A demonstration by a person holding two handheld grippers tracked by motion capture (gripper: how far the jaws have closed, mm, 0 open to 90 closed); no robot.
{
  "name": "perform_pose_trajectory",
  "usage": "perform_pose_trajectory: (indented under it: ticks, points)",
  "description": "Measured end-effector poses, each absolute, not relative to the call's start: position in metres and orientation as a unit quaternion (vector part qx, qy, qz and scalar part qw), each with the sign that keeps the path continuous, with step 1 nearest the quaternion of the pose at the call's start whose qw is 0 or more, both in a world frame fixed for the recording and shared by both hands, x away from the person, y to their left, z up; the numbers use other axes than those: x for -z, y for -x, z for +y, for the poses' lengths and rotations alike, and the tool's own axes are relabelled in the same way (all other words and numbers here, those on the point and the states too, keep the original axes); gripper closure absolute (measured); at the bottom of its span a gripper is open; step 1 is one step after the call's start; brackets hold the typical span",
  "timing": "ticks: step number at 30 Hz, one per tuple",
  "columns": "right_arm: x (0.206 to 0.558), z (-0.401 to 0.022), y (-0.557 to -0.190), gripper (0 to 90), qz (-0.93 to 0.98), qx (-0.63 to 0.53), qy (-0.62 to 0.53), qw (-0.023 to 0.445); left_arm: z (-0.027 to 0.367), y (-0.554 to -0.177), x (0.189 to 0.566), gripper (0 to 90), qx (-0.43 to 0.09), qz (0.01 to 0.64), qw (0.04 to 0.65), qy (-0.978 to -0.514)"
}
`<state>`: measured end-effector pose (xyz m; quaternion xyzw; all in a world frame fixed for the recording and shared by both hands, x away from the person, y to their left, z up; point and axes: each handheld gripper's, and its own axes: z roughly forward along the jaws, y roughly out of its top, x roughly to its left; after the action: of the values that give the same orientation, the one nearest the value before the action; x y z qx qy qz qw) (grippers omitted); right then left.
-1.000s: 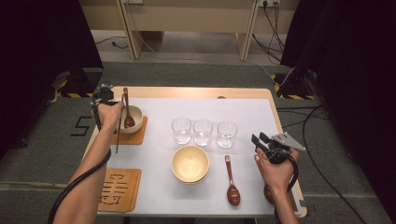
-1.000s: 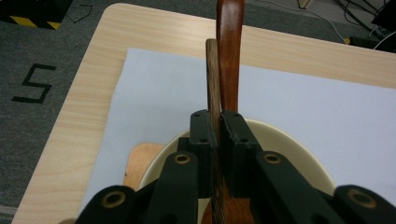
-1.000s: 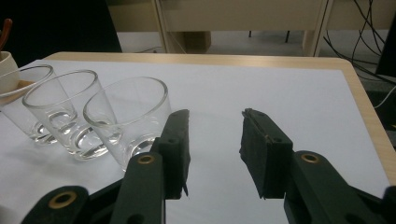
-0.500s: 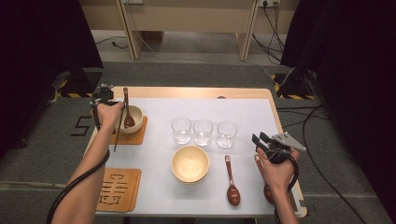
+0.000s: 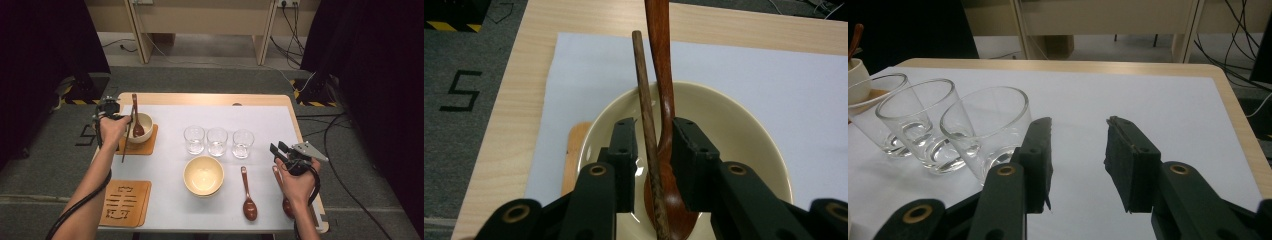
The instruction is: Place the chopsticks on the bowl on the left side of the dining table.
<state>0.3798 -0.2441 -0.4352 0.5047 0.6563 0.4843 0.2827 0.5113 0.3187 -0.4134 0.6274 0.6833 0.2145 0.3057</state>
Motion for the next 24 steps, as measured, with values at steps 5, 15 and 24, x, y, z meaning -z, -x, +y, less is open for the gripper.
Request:
perform_pose_trajectory:
  ticks: [5,15,24]
  points:
    - [0.436,-0.244,-0.38,62.7,0.656,-0.485,-0.504,0.283,0.318,-0.511,0.418,74.6,-0.208,0.686,0.302,-0.628]
    - [0.436,-0.244,-0.38,62.4,0.656,-0.483,-0.506,0.285,0.313,-0.517,0.424,82.1,-0.21,0.704,0.294,-0.611]
    - [0.437,-0.245,-0.381,62.7,0.657,-0.482,-0.505,0.286,0.311,-0.525,0.422,83.3,-0.207,0.711,0.286,-0.608]
